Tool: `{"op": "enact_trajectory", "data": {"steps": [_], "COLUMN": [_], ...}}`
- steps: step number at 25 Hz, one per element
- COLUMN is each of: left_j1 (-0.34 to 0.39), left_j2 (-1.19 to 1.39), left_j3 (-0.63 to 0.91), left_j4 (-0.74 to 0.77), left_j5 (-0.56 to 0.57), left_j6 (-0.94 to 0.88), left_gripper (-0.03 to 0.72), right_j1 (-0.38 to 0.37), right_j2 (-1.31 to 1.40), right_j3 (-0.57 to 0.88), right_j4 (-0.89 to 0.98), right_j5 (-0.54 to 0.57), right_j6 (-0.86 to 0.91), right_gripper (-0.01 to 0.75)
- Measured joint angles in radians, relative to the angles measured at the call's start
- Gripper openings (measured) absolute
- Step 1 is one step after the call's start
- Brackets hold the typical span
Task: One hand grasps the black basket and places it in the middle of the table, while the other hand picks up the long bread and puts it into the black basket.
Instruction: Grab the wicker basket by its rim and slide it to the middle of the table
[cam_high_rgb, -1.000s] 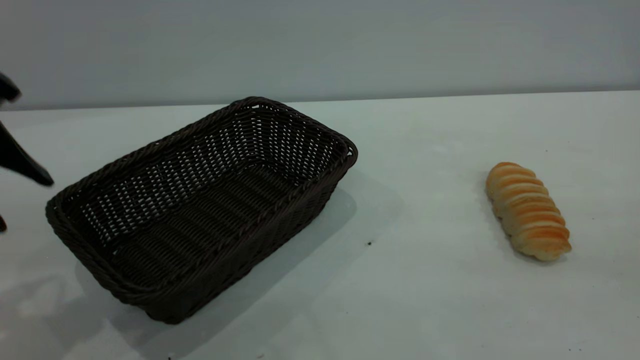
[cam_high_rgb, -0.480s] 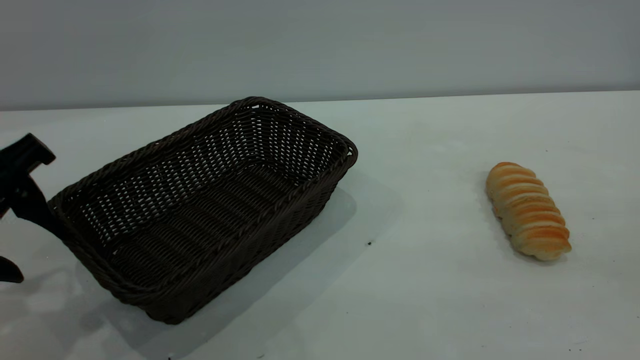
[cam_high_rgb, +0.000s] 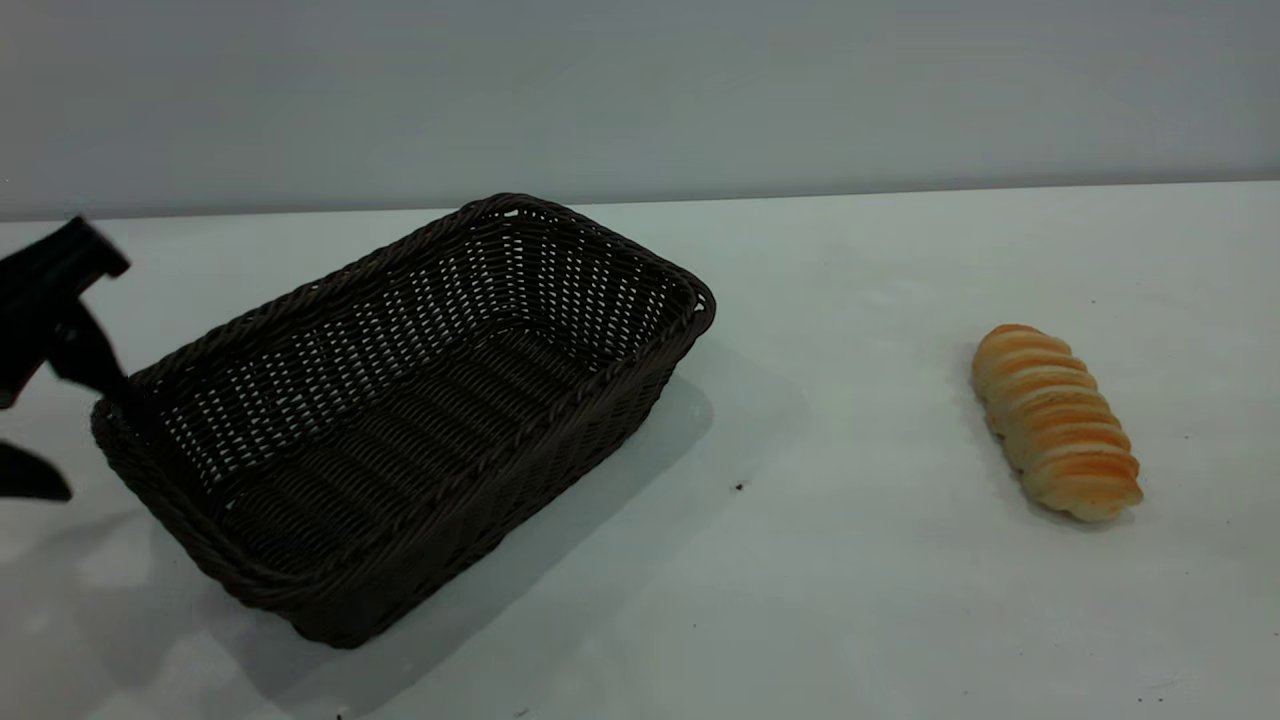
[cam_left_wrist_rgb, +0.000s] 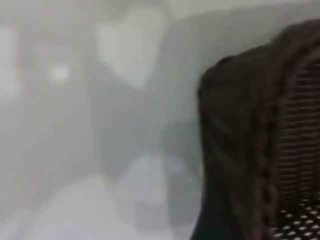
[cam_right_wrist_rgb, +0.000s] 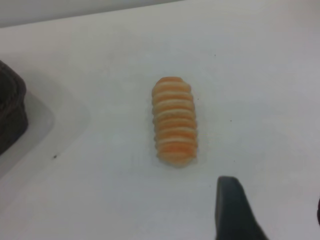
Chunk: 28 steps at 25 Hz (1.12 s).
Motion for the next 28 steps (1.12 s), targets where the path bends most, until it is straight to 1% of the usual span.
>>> {"op": "enact_trajectory", "data": {"steps": [4, 6, 11, 15, 24, 26, 27, 28], "left_j1": [-0.047, -0.058, -0.064, -0.065, -0.065, -0.065, -0.065, -0.065], "left_j2": [0.036, 0.055, 0.077, 0.088, 0.259, 0.294, 0.306, 0.318], "left_j3": [-0.019, -0.021, -0.022, -0.022, -0.044, -0.063, -0.073, -0.082], "left_j4": [-0.002, -0.003, -0.004, -0.004, -0.007, -0.007, -0.01, -0.011], "left_j5": [-0.003, -0.007, -0.008, -0.04, -0.103, -0.107, -0.107, -0.107], "left_j6": [-0.001, -0.004, -0.004, -0.004, -0.003, -0.002, -0.002, -0.002], "left_gripper": [0.577, 0.577, 0.577, 0.577, 0.577, 0.561, 0.541, 0.501], "right_j1": [0.0, 0.0, 0.0, 0.0, 0.0, 0.0, 0.0, 0.0], "right_j2": [0.0, 0.0, 0.0, 0.0, 0.0, 0.0, 0.0, 0.0], "right_j3": [0.0, 0.0, 0.0, 0.0, 0.0, 0.0, 0.0, 0.0], "right_j4": [0.0, 0.003, 0.003, 0.003, 0.004, 0.004, 0.004, 0.004], "right_j5": [0.004, 0.004, 0.004, 0.004, 0.004, 0.004, 0.004, 0.004], "right_j6": [0.0, 0.0, 0.0, -0.001, -0.001, -0.001, -0.001, -0.001], "right_gripper": [0.385, 0.385, 0.385, 0.385, 0.385, 0.385, 0.385, 0.385]}}
